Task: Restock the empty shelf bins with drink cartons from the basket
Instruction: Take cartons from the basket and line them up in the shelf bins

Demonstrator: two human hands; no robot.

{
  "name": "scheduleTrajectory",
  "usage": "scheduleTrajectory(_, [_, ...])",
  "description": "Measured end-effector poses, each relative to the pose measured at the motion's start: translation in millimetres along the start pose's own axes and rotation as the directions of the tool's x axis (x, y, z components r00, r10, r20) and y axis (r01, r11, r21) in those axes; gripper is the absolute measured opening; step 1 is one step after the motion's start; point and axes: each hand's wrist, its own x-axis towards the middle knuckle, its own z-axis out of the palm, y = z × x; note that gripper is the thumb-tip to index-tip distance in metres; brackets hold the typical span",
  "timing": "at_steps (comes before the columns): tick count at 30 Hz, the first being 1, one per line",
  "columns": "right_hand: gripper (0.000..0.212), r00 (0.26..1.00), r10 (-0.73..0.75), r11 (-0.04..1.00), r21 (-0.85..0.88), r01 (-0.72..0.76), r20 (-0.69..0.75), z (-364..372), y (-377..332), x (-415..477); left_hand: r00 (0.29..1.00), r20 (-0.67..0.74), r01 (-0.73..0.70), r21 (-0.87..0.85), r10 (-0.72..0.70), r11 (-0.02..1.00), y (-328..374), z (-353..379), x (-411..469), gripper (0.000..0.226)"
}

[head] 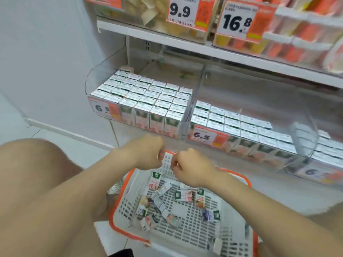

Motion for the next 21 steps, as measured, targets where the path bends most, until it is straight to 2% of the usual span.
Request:
scheduleTrajectory(3, [0.027, 0.987, 0.079, 0.992, 0.090, -0.093, 0.142, 40.5, 32.4, -2.9, 0.978, 0.208, -0.003, 0.147, -0.028, 0.989, 8.4, 62.2, 22.3, 0.016])
scheduleTrajectory(5, [0.029, 0.965, 0.130, 0.976, 0.141, -0.165, 0.229, 70.7, 53.5, -0.3, 0.944, 0.321, 0.012, 0.176, -0.069, 0.984, 3.3, 100.8, 38.0, 0.019])
scheduleTrajectory(10, [0.034, 0.897, 0.225, 0.935, 0.175, -0.309, 0.380, 142.8, 84.2, -0.3, 0.918, 0.342, 0.142, 0.195, -0.203, 0.970, -27.9, 181.5, 50.4, 0.027])
scheduleTrajectory(15, [0.034, 0.854, 0.278, 0.939, 0.065, -0.339, 0.440, 204.7, 102.5, -4.0, 0.890, 0.357, 0.239, 0.165, -0.284, 0.957, -37.5, 242.2, 61.1, 0.062])
scheduleTrajectory(18, [0.044, 0.844, 0.207, 0.970, 0.009, -0.243, 0.494, 239.0, 96.6, -5.2, 0.902, 0.337, 0.248, 0.101, -0.268, 0.963, -37.1, 266.6, 72.8, 0.089])
scheduleTrajectory(21, [0.061, 0.808, 0.046, 0.996, -0.084, 0.004, 0.588, 267.8, 81.6, -3.2, 0.911, 0.330, 0.203, 0.162, -0.247, 0.966, -40.0, 285.8, 79.0, 0.089])
